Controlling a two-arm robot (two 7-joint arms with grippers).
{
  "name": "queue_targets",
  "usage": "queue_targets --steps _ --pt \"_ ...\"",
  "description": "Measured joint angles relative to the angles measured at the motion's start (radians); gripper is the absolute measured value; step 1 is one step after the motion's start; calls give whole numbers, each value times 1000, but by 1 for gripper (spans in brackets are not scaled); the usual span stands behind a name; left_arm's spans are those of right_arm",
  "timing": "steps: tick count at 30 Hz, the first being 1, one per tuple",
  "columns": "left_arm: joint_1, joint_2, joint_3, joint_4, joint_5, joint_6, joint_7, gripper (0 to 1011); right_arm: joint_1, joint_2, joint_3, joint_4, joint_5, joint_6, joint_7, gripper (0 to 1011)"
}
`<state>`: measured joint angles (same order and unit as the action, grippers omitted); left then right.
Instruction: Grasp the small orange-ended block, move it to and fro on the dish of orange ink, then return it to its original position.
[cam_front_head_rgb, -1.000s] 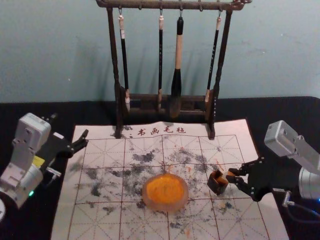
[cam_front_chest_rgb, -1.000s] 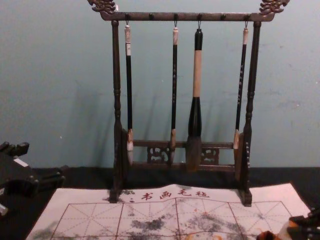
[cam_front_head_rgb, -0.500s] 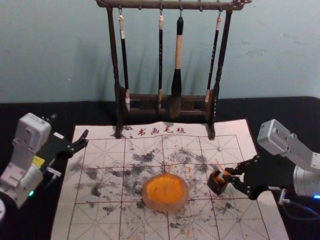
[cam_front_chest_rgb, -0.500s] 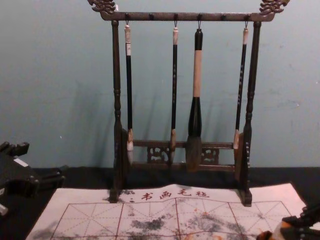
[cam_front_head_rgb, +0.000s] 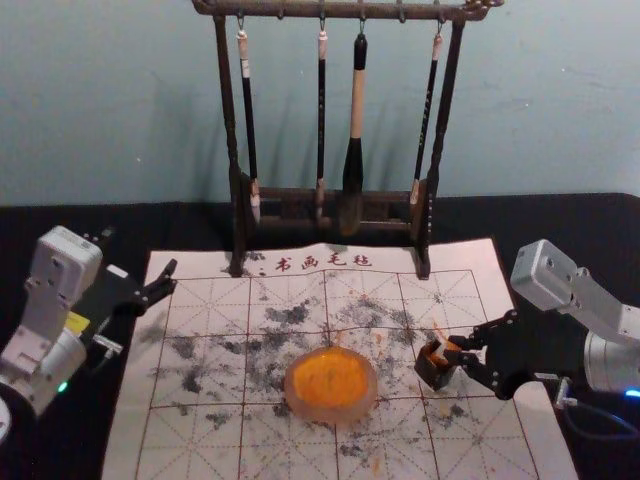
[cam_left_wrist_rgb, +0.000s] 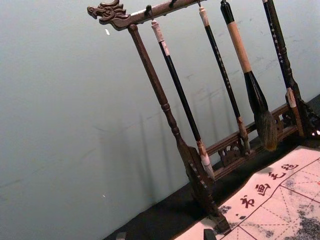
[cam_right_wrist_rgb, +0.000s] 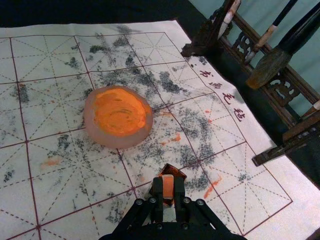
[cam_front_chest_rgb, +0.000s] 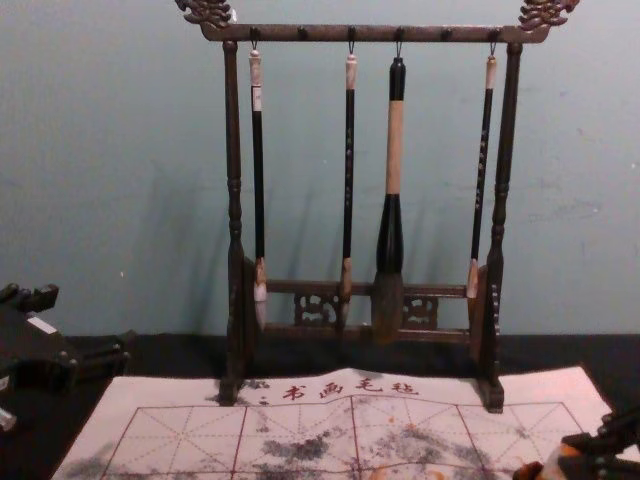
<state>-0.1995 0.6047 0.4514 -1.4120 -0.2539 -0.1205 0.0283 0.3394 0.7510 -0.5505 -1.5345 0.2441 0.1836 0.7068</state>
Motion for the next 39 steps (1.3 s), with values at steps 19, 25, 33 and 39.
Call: queue_targets --steps 19,25,33,39 --pt "0 0 0 0 0 0 0 1001 -3 -1 3 -2 0 2 -4 100" --pt "0 0 0 0 0 0 0 1002 -3 0 3 -2 1 2 -5 100" --pt "0 0 0 0 0 0 0 1001 -3 0 3 -2 1 1 -4 111" --pt "0 0 0 0 0 0 0 1001 -3 0 3 -2 1 1 -5 241"
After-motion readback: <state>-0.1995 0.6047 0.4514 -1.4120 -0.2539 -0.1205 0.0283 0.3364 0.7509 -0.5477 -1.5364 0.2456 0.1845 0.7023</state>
